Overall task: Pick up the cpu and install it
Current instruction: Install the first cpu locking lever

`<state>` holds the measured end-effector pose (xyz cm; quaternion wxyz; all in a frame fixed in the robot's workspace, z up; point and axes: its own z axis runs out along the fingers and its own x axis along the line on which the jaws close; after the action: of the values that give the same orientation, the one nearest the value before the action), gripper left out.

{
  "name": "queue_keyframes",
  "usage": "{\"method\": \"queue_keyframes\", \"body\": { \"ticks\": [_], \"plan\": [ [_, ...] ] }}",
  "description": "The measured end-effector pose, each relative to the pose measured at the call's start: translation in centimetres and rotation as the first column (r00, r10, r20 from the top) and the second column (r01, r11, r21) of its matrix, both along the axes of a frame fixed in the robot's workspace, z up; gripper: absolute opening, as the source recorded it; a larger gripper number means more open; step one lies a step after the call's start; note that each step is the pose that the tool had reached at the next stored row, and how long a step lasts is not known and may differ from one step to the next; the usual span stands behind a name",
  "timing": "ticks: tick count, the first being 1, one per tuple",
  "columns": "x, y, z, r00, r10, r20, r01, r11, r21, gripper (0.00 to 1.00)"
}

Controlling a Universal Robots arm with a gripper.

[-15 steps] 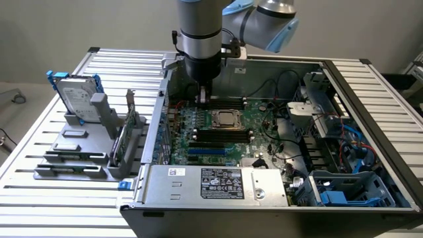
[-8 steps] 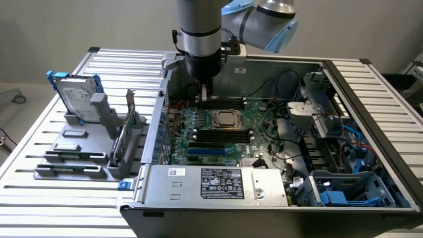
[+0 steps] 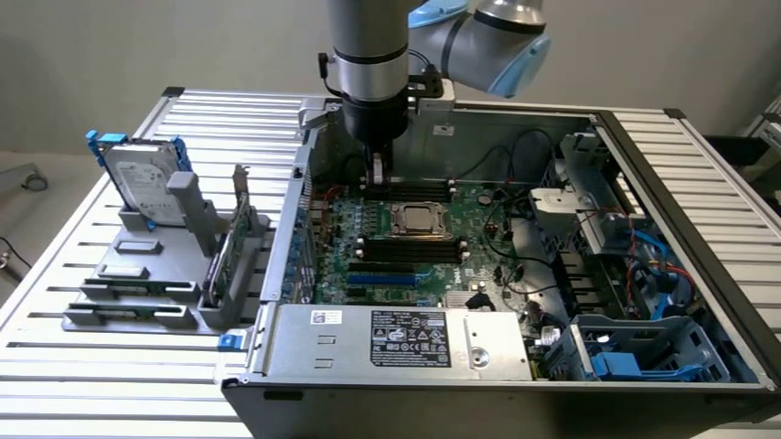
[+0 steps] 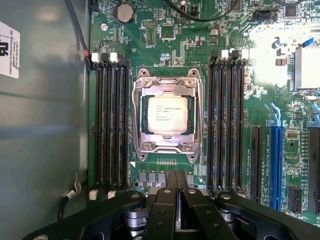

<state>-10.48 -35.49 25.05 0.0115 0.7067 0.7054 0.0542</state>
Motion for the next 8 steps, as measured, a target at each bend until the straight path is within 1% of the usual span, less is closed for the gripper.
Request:
{"method": "queue_keyframes", "body": {
  "ticks": [8],
  "plan": [
    [0.00,0.00,0.00,1.0000,0.000,0.0000,0.000,1.0000,0.0000,0.11]
  ]
}}
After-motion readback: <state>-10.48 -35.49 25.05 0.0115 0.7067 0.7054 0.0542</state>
